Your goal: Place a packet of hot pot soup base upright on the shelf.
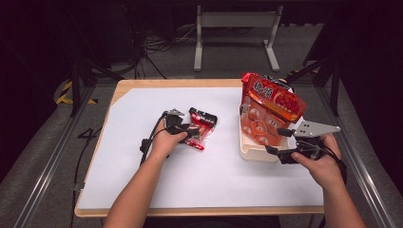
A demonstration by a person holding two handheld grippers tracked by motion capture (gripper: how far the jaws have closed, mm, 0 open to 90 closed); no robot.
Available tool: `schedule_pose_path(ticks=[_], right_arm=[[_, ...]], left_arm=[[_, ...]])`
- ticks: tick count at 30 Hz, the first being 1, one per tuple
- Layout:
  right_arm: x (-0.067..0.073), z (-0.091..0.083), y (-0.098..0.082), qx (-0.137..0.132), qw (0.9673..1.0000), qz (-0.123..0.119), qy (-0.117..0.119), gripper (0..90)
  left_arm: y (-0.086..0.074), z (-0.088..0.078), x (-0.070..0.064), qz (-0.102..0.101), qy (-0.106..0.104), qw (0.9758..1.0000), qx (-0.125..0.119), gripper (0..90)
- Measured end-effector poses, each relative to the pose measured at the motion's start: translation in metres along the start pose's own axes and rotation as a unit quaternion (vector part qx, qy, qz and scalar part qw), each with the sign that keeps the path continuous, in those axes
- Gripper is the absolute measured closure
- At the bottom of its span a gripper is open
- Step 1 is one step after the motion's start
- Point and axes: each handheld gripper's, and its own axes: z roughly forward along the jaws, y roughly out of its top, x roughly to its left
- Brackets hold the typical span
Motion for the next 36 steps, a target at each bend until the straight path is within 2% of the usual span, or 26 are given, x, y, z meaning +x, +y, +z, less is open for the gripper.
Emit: schedule_pose_path(ticks=[4,6,7,8,11,17,21,27,28,30,31,36], right_arm=[[0.000,0.001,0.000,0.002,1.0000,0.000,0.001,24.8],[0.000,0.001,-0.001,0.004,1.0000,-0.001,-0.001,24.8],[0.000,0.001,-0.001,0.004,1.0000,-0.001,-0.001,24.8],[0.000,0.001,-0.001,0.004,1.0000,-0.001,-0.002,24.8],[-0.001,0.001,-0.002,0.005,1.0000,-0.001,-0.005,24.9],[0.000,-0.001,-0.002,0.003,1.0000,-0.003,-0.009,24.8],[-0.001,-0.002,-0.002,-0.001,0.9999,-0.002,-0.012,25.0],[0.000,-0.001,0.000,-0.010,0.9998,0.009,-0.016,26.6],[0.000,-0.001,0.000,-0.010,0.9998,0.009,-0.016,26.6],[0.001,0.000,0.001,-0.029,0.9992,0.025,-0.015,26.8],[0.002,0.000,0.003,-0.047,0.9979,0.045,-0.007,26.3],[0.005,0.004,0.007,-0.069,0.9963,0.051,-0.007,24.3]], left_arm=[[0.000,-0.001,0.000,0.002,0.002,1.0000,-0.007,56.1],[0.000,-0.004,-0.001,0.003,0.004,0.9999,-0.013,64.8],[0.001,-0.011,-0.002,-0.003,0.016,0.9996,-0.022,74.6],[0.001,-0.012,-0.002,0.004,0.022,0.9995,-0.021,81.8],[0.001,-0.012,-0.005,0.011,0.027,0.9994,-0.019,87.3],[0.002,-0.013,-0.012,0.019,0.047,0.9985,-0.021,89.9],[-0.001,-0.022,-0.015,0.015,0.044,0.9974,-0.055,90.0],[0.001,-0.044,-0.027,0.034,0.038,0.9936,-0.101,89.9],[0.001,-0.044,-0.027,0.034,0.038,0.9936,-0.101,89.9],[0.001,-0.050,-0.031,0.040,0.035,0.9926,-0.109,89.9],[0.001,-0.052,-0.033,0.043,0.036,0.9918,-0.115,89.8],[-0.002,-0.063,-0.043,0.055,0.029,0.9891,-0.134,89.8]])
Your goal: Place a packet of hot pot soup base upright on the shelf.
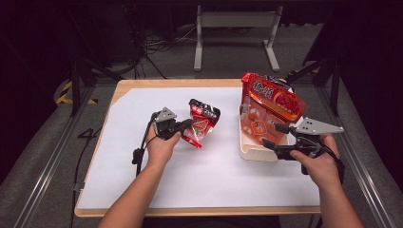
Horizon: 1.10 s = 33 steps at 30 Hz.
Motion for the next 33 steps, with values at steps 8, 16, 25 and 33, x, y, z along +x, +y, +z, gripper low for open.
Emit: schedule_pose_path(ticks=[8,16,25,33], right_arm=[[0.007,0.006,0.004,-0.002,1.0000,-0.006,-0.001,30.7],[0.015,0.013,0.008,0.017,0.9997,-0.006,0.014,47.0],[0.031,0.035,0.022,0.010,0.9986,0.023,0.045,52.4],[0.041,0.056,0.031,0.014,0.9978,0.042,0.050,60.0]], left_arm=[[0.001,-0.018,-0.016,0.014,-0.014,0.9995,-0.024,89.7],[0.003,-0.034,-0.036,0.034,-0.037,0.9977,-0.045,89.7],[0.002,-0.041,-0.051,0.036,-0.058,0.9959,-0.059,89.6],[-0.004,-0.047,-0.063,0.041,-0.080,0.9940,-0.063,89.6]])
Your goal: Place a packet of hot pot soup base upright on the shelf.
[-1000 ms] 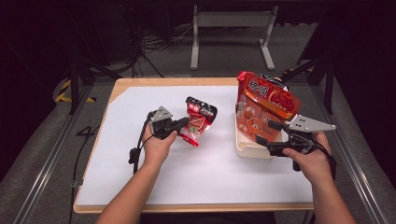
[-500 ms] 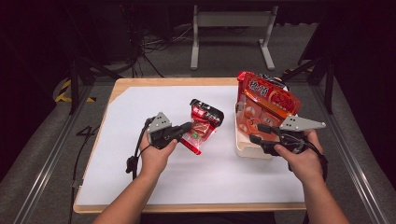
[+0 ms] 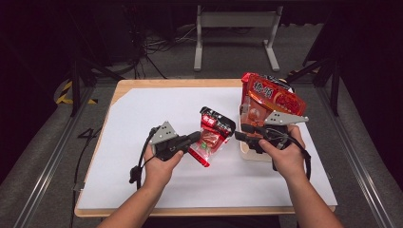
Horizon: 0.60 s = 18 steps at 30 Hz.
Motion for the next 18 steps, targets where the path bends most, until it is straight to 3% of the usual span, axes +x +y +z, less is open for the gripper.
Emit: schedule_pose_path(ticks=[14,18], right_arm=[[0.009,0.012,-0.001,0.010,0.9978,0.032,0.057,58.5],[0.006,0.014,-0.002,0.019,0.9953,0.048,0.082,65.4]], left_arm=[[-0.004,-0.007,-0.012,0.023,-0.014,0.9996,-0.006,89.6],[-0.007,-0.007,-0.013,0.027,-0.015,0.9995,-0.007,89.6]])
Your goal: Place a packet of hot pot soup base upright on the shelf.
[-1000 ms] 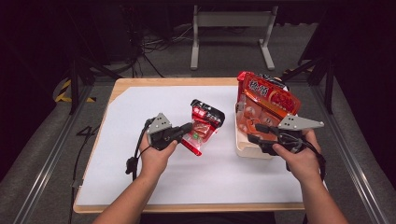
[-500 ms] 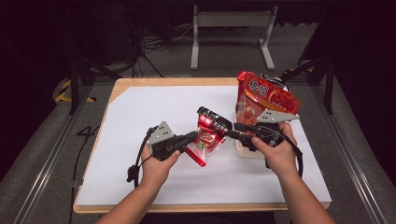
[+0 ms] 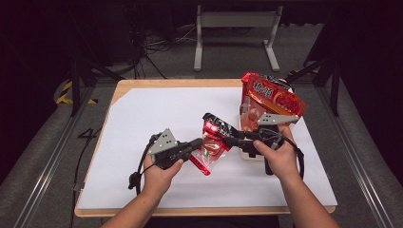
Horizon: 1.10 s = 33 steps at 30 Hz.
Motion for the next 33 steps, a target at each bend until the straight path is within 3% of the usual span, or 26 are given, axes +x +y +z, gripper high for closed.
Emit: schedule_pose_path(ticks=[5,10,14,16,22,26,29,31,32,33], right_arm=[[-0.004,-0.002,0.001,0.011,0.9999,-0.003,0.011,88.1],[0.000,-0.002,0.004,0.017,0.9992,-0.035,-0.004,90.0],[0.004,-0.005,0.007,0.010,0.9989,-0.045,0.004,90.0],[0.007,-0.007,0.009,0.008,0.9986,-0.052,0.010,90.0],[0.017,-0.008,0.012,0.025,0.9945,-0.101,0.012,90.0],[0.019,-0.010,0.013,0.037,0.9916,-0.123,0.015,90.0],[0.024,-0.013,0.015,0.054,0.9871,-0.148,0.028,90.0],[0.025,-0.013,0.015,0.056,0.9862,-0.153,0.031,90.0],[0.030,-0.013,0.016,0.062,0.9826,-0.170,0.042,90.0],[0.030,-0.013,0.016,0.062,0.9826,-0.170,0.042,90.0]], left_arm=[[-0.003,-0.001,0.001,-0.004,-0.005,1.0000,-0.002,89.4],[-0.007,-0.002,0.003,-0.011,-0.013,0.9998,0.005,88.3],[-0.012,-0.001,0.010,-0.022,-0.027,0.9993,0.014,82.8],[-0.014,0.000,0.012,-0.030,-0.034,0.9988,0.017,73.4],[-0.011,0.003,0.018,-0.022,-0.015,0.9996,0.009,30.6],[-0.005,0.003,0.021,-0.012,-0.021,0.9997,0.004,22.4],[0.002,0.004,0.022,0.011,-0.014,0.9998,-0.002,17.7],[0.007,0.004,0.021,0.014,-0.022,0.9996,-0.011,17.2],[0.012,0.003,0.021,0.021,-0.033,0.9991,-0.014,15.4],[0.012,0.003,0.021,0.021,-0.033,0.9991,-0.014,15.1]])
